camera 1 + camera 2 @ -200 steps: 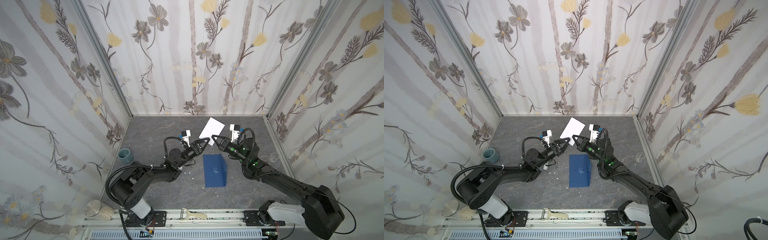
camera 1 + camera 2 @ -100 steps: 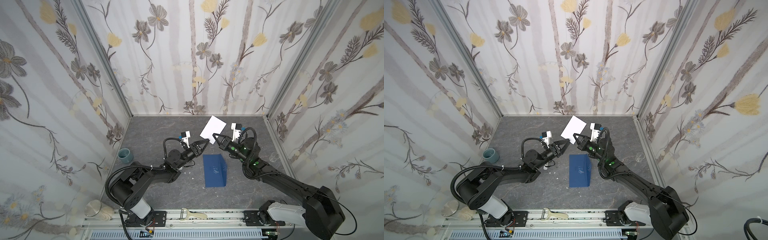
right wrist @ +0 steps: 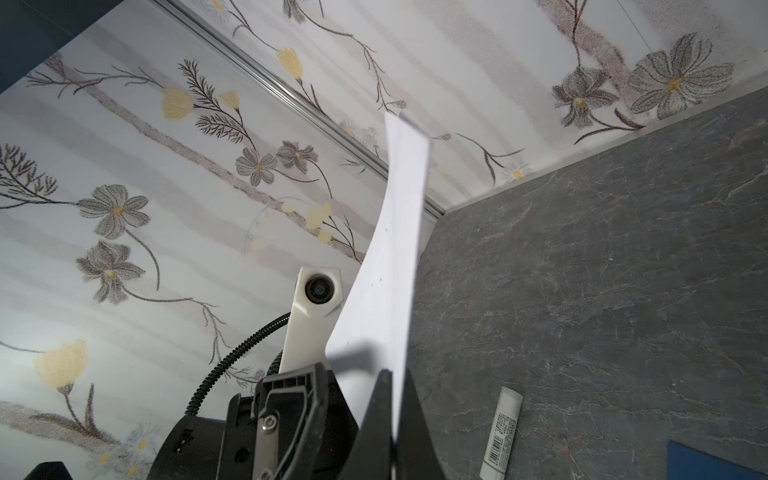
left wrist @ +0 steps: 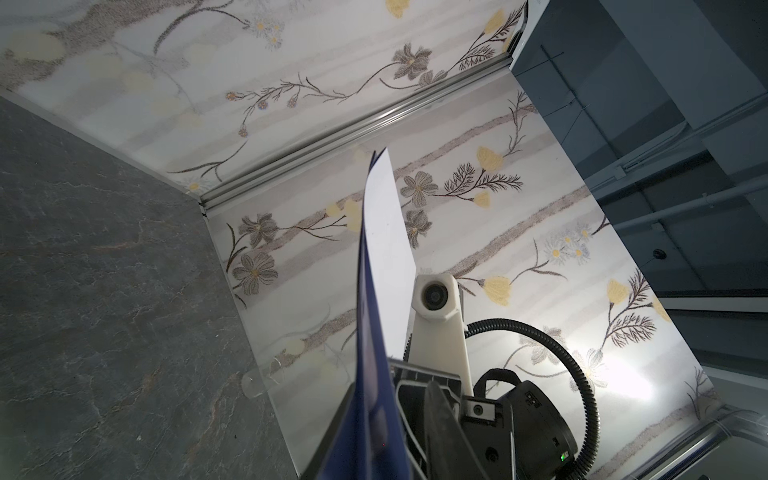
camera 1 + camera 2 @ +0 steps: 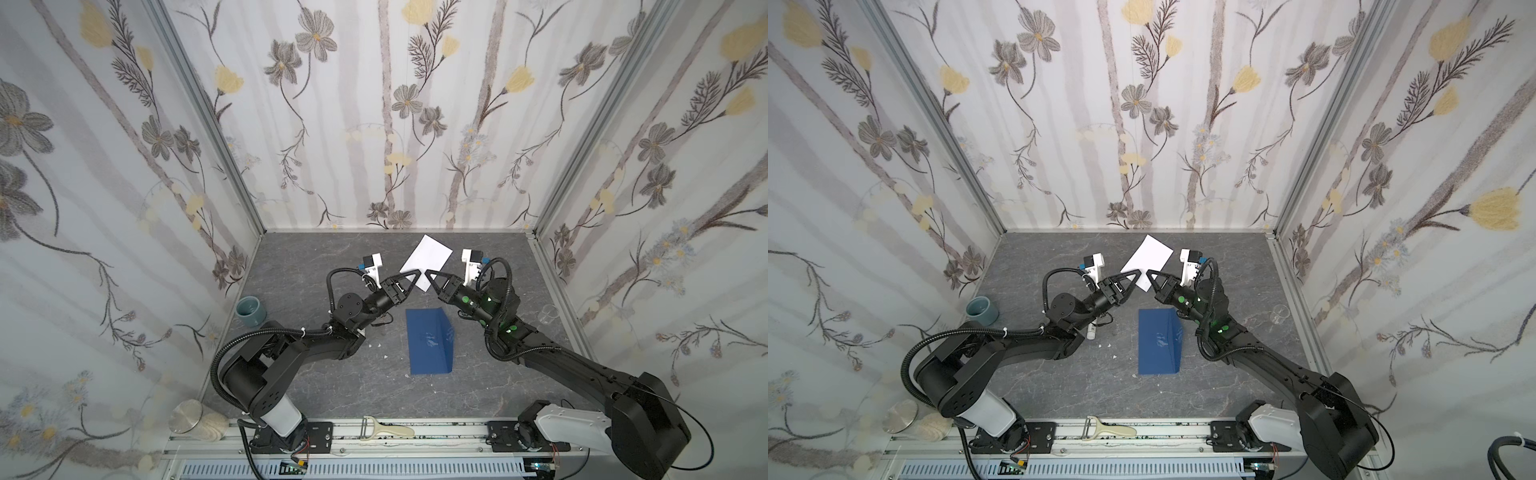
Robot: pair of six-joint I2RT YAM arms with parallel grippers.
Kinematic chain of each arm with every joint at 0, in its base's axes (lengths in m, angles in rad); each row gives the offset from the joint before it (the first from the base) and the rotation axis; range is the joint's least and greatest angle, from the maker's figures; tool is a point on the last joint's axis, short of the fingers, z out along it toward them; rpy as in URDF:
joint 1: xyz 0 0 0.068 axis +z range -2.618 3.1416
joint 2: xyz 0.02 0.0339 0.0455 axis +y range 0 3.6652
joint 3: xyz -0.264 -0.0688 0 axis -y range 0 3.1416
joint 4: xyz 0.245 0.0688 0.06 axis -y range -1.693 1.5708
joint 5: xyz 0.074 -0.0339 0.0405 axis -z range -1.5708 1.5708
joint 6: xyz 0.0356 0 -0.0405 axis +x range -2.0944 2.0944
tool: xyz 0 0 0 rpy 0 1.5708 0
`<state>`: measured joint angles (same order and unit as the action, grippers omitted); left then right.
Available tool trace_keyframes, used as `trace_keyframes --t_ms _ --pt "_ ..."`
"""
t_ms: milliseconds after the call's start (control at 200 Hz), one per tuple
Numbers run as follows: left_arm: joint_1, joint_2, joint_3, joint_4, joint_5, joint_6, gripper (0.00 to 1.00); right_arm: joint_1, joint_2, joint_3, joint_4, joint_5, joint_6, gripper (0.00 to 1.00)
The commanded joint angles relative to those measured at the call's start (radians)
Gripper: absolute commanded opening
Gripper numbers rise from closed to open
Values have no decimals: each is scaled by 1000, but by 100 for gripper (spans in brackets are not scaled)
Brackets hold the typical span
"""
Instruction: Place the letter into the envelope and seal it
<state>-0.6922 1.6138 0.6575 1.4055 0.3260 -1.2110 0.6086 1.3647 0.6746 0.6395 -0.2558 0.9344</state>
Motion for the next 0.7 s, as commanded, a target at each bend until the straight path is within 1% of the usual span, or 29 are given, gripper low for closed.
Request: trace_keyframes --t_ms 0,100,155,235,305,345,370,390,405,410,450,510,575,635,695 --pt "1 5 10 48 10 4 19 2 -3 0 53 -6 12 0" --pt "4 6 9 47 13 1 10 2 -6 -1 55 -5 12 0" --pt "6 6 8 48 15 1 9 2 -6 -1 54 -3 12 0" --pt "9 9 10 47 18 -1 0 2 -6 -1 57 -5 14 0" --pt "10 11 12 45 21 -2 0 3 -7 0 61 -8 14 1" --pt "12 11 12 42 25 -1 0 2 -8 0 61 -10 14 6" --pt "13 11 14 40 26 1 0 2 -10 -1 61 -12 12 11" --pt "14 9 15 35 29 3 0 2 -13 -2 60 -10 11 18" --pt "14 8 17 29 33 4 0 1 -14 -3 59 -11 10 26" --pt "15 8 18 27 35 6 0 1 -16 -3 57 -11 8 30" --pt "17 1 28 -8 42 14 0 -2 -24 -5 45 -8 1 37" --pt "17 -20 58 -111 62 61 0 -11 -45 -13 25 -4 -13 44" --pt "15 -53 95 -258 68 126 0 -29 -72 -26 4 -5 -30 48" --pt "20 -81 117 -348 75 171 0 -54 -107 -44 -13 -9 -48 51" --pt "33 -97 145 -432 107 200 0 -91 -145 -64 -32 -32 -69 53"
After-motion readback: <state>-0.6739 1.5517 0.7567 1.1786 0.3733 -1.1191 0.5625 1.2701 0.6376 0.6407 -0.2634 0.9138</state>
